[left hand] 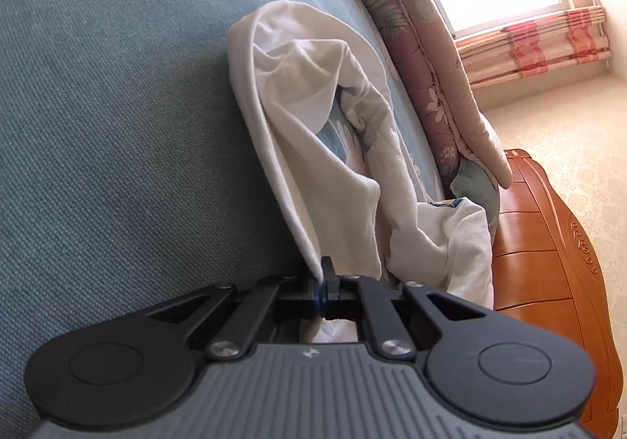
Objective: Fold clothes
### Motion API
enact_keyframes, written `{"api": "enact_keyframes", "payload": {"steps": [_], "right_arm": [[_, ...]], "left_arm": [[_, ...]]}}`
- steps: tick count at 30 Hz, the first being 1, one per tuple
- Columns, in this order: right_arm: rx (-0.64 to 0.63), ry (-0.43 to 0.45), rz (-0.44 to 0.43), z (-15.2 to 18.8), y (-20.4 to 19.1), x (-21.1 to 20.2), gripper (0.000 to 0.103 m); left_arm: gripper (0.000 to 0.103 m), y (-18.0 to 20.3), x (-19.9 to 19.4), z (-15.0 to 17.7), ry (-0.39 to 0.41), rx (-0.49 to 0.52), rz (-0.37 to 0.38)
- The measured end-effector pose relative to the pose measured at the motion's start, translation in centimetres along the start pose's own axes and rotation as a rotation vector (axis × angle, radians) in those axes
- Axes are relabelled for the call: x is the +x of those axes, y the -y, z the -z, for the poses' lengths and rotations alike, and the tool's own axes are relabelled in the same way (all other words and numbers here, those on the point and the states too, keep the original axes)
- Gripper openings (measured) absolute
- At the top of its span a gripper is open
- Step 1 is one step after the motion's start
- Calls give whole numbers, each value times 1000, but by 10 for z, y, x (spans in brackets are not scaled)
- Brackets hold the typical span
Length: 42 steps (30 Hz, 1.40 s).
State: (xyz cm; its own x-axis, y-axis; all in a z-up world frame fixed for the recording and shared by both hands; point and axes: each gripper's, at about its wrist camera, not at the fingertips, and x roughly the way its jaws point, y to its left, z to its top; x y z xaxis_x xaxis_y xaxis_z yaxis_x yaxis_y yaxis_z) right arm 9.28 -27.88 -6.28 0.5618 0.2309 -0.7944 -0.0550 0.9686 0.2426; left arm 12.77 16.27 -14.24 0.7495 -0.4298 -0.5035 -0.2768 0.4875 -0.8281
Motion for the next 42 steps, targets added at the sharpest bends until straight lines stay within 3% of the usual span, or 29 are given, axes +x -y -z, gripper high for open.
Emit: {"api": "enact_keyframes", "payload": {"steps": [6, 13, 22, 27, 31, 37, 42], "right_arm": [[1, -1, 12, 0, 1, 0, 103], [-2, 15, 36, -3, 5, -5, 103], [-21, 42, 60, -13, 2, -10, 103], [-47, 43, 71, -19, -8, -8, 103], [-69, 47, 89, -24, -16, -8, 103], [-78, 37, 121, -31, -26, -1, 103], [-115, 27, 138, -35, -41, 4, 103]], "left_arm": [[7, 8, 3, -4, -9, 32, -38], [3, 38, -15, -32, -1, 221, -155], [3, 40, -69, -107, 25, 471, -424], [3, 30, -82, -154, 15, 522, -560], [3, 41, -84, -178, 19, 677, -687], [3, 38, -90, -233, 49, 687, -790], [9, 20, -81, -273, 55, 625, -806]]}}
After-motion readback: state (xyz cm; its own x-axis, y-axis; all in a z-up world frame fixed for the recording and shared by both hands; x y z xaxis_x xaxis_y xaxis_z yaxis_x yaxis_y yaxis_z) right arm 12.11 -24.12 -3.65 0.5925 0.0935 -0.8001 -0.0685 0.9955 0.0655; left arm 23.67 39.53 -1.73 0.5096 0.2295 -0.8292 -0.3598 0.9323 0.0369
